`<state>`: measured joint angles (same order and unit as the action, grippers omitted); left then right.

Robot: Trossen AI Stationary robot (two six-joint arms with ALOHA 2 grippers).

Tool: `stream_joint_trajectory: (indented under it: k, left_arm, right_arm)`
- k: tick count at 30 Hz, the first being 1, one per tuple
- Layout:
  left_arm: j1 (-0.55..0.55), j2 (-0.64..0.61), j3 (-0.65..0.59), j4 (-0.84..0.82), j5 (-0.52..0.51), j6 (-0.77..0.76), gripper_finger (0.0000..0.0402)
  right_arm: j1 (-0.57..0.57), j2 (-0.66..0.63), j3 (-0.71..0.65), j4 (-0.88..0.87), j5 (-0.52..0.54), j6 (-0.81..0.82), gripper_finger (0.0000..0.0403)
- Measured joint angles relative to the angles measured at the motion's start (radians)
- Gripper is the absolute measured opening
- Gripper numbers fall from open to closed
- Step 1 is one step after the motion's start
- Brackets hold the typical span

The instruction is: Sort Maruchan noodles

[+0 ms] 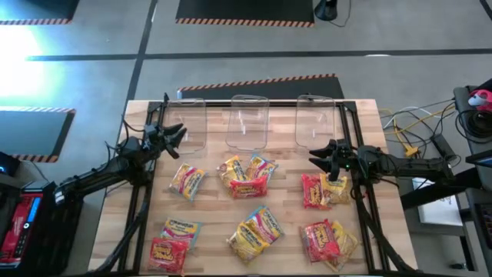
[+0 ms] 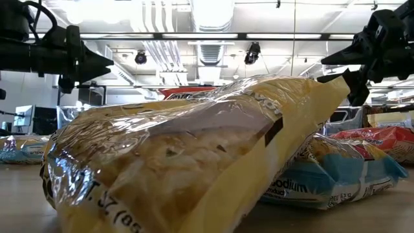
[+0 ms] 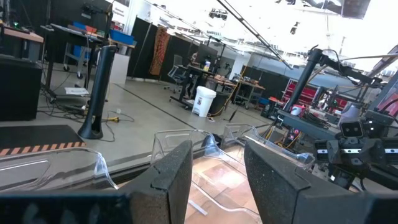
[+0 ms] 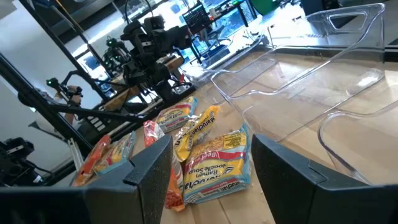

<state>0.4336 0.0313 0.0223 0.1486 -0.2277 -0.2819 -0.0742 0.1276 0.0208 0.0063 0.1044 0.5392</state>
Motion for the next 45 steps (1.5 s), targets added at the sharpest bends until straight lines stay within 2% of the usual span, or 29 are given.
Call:
stream_joint_trajectory:
  k: [31, 37, 45]
  left_arm:
    - [0.000, 0.000, 0.000, 0.000, -0.010, -0.001, 0.0131]
    - [0.000, 0.000, 0.000, 0.001, -0.022, -0.077, 0.0131]
    - [0.000, 0.000, 0.000, 0.001, -0.025, -0.068, 0.0131]
  right_arm:
    - [0.000, 0.000, 0.000, 0.000, 0.000, 0.000, 0.0208]
    - [0.000, 0.000, 0.000, 0.000, 0.000, 0.000, 0.0208]
    - [0.000, 0.000, 0.000, 0.000, 0.000, 0.000, 0.0208]
